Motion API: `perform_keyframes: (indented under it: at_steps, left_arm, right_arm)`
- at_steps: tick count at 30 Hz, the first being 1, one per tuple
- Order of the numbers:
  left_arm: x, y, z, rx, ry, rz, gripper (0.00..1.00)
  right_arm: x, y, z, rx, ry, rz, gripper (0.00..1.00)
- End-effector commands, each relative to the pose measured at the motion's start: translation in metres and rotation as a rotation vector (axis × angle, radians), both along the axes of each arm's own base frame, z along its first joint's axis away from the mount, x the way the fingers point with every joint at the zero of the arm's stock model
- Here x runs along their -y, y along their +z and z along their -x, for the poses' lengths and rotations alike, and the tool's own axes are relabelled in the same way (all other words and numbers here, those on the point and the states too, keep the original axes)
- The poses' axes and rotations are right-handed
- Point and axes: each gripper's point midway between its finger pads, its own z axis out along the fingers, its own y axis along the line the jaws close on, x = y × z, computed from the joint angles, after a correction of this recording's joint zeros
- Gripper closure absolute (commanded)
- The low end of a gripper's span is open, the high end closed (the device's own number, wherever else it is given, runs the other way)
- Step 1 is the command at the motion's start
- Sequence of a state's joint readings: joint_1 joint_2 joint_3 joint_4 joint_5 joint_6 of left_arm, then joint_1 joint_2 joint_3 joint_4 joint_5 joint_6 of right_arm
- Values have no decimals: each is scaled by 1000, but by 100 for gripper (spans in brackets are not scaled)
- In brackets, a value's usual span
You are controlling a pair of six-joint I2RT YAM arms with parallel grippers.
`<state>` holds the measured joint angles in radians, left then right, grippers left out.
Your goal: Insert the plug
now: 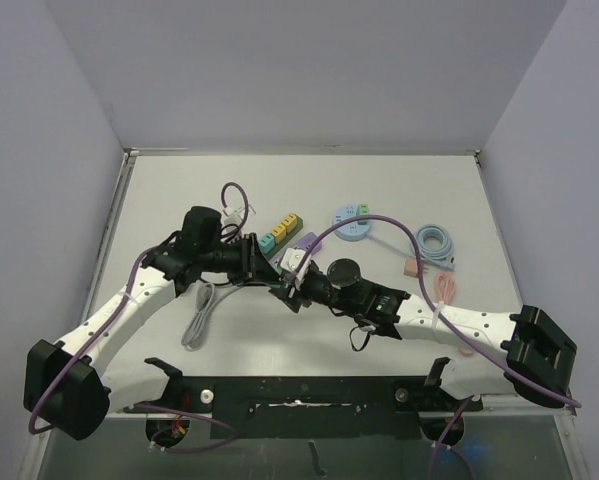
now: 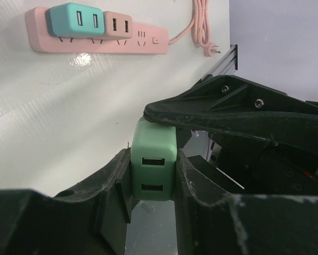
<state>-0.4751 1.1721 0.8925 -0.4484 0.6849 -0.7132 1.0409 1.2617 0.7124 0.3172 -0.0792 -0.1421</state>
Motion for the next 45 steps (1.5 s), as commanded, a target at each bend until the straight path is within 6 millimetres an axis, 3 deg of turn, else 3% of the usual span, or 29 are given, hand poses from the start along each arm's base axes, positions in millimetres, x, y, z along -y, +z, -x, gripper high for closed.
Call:
perform_keyframes:
  at_steps: [1, 7, 10, 16, 19, 21, 23, 25, 30, 33, 40, 45]
  left_arm:
    - [4, 20, -6, 74, -24, 17, 100]
    - [3, 20, -8, 78, -20, 5, 99]
    - [2, 20, -8, 81, -19, 0, 82]
    - [2, 21, -8, 86, -25, -6, 71]
    - [2, 22, -8, 92, -26, -5, 67]
    - [2, 23, -8, 96, -29, -4, 71]
    - [2, 23, -8, 99, -31, -4, 85]
    - [1, 23, -9, 105, -28, -9, 100]
    - [-6, 21, -17, 141, -18, -54, 100]
    - [-16, 20, -28, 198, -10, -101, 100]
    - [-25, 31, -46, 448, -91, -145, 100]
    - [-33, 28, -52, 627, -211, -224, 100]
  right_arm:
    - [-6, 35, -10, 42, -30, -83, 45]
    - [-4, 33, -11, 16, -53, -91, 37]
    - [-3, 31, -11, 12, -59, -90, 34]
    - [-2, 29, -10, 11, -53, -83, 51]
    - [-2, 28, -9, 11, -46, -83, 54]
    - [-2, 28, -9, 11, -44, -82, 54]
    - [-1, 27, -10, 7, -49, -82, 53]
    - [0, 26, -13, -7, -65, -85, 45]
    - [6, 23, -17, -33, -121, -93, 14]
    - [14, 25, -15, -38, -138, -124, 4]
    - [35, 28, -5, -98, -187, -213, 1]
    - [46, 28, -4, -152, -240, -276, 2]
